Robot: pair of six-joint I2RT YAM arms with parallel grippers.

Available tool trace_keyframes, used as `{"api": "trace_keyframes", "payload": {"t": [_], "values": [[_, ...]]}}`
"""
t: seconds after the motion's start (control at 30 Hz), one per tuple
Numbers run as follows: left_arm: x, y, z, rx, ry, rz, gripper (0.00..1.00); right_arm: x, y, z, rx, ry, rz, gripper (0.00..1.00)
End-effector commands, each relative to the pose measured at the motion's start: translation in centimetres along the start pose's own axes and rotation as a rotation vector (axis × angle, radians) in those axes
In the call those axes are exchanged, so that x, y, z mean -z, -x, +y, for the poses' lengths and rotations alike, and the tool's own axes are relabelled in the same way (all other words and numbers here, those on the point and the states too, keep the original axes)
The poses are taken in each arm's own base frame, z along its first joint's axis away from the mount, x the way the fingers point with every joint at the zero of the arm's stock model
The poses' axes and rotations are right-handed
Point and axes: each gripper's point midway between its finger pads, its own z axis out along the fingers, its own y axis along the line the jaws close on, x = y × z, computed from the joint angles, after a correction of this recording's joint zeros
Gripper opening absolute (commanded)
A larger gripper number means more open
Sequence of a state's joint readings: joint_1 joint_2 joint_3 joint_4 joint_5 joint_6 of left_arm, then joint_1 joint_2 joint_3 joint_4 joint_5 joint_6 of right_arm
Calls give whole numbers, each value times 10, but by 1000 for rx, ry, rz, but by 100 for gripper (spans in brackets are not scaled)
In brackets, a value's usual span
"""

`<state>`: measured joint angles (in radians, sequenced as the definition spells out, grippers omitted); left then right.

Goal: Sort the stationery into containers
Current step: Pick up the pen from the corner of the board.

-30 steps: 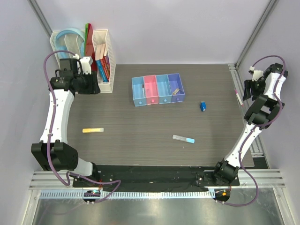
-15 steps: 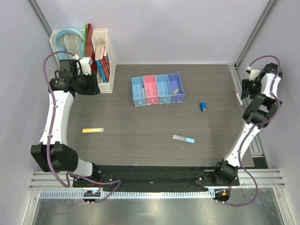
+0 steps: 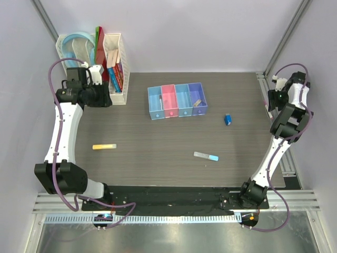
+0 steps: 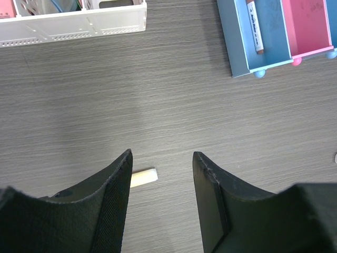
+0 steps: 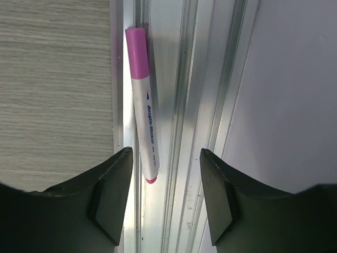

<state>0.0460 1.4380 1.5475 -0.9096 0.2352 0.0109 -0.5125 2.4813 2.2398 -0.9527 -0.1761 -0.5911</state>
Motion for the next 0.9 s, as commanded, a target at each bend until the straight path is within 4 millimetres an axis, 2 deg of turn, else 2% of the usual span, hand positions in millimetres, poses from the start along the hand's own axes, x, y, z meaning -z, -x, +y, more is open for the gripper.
{"api": "trace_keyframes", "payload": {"t": [0.0,0.4,0.73,0.87], "values": [[11,11,0,-27,6,-64,50,-3,7,-1,1,-28,-17,59],[7,8,-1,-26,-3,-59,50,-20,1,20,28,-18,28,59],[4,7,0,-30,-6,-57,50,-30,-5,37,59,-12,64,52],[5,8,0,-40,-3,-60,50,-34,-10,42,60,-5,79,47]]}}
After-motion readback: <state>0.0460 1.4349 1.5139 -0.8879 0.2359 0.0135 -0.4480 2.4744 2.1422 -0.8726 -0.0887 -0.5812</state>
